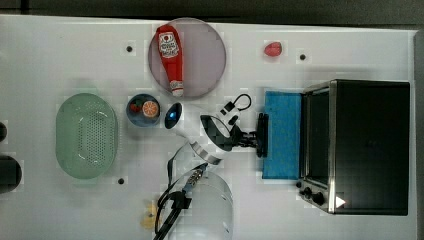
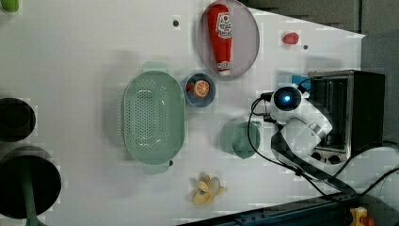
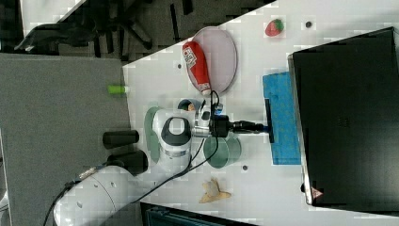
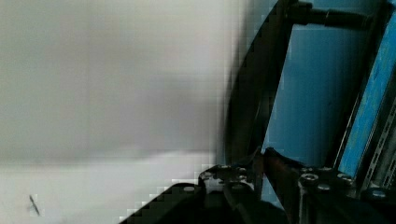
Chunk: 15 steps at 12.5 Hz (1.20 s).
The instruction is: Flap open oven.
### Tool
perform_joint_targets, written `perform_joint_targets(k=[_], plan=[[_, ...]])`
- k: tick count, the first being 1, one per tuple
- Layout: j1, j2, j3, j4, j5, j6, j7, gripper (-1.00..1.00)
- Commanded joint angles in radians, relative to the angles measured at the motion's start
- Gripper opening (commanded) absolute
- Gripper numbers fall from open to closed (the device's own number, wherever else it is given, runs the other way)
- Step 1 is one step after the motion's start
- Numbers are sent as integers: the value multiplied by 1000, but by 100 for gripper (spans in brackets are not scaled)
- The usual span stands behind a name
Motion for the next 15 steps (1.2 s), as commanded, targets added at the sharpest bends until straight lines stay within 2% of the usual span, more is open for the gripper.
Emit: perform_joint_targets(k=[1, 5, 8, 10, 12, 15], plan=[[-5, -74, -11, 43, 61, 23, 86, -65], [-15, -194, -11, 41, 383, 106, 72, -65], [-23, -325, -13, 45, 725, 103, 72, -65], [-26, -410, -13, 54, 895, 87, 73, -65], [-27, -482, -20, 85, 961, 35, 82, -65], [-27, -582, -25, 166, 960, -170, 109, -65]])
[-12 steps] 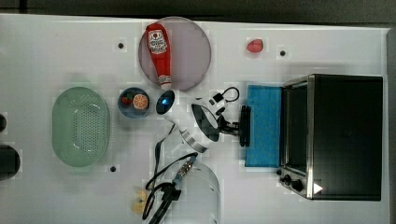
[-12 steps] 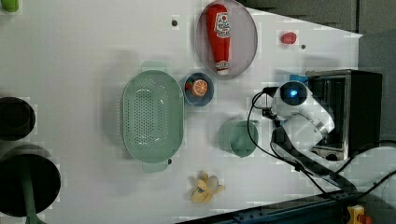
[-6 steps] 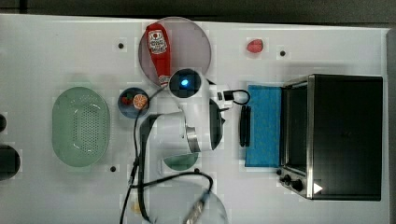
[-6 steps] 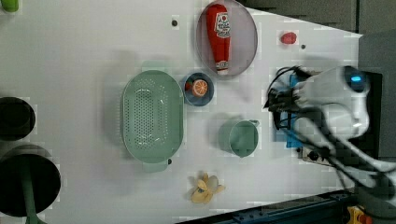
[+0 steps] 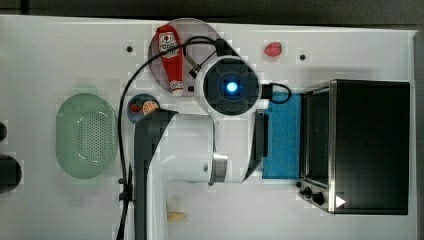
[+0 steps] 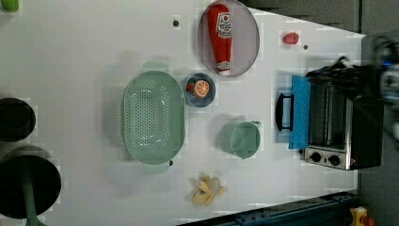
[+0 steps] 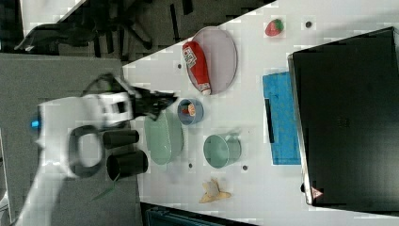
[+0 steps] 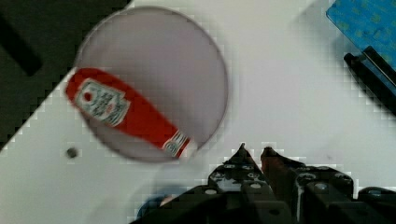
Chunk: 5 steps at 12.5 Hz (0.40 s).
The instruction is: Flap open oven.
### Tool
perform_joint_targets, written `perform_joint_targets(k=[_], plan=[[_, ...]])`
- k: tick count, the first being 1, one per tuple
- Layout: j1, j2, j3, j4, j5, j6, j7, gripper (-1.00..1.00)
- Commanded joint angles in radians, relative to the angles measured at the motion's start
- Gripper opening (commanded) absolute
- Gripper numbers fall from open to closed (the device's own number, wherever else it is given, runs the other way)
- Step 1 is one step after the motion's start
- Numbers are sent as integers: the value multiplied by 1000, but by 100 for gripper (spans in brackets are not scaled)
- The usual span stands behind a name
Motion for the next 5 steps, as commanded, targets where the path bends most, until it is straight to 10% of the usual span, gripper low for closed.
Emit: perform_joint_targets(k=[1, 5], plan=[[-11, -51, -11, 72, 19, -208, 91, -65], [-13, -111, -11, 208, -70, -483, 177, -65]])
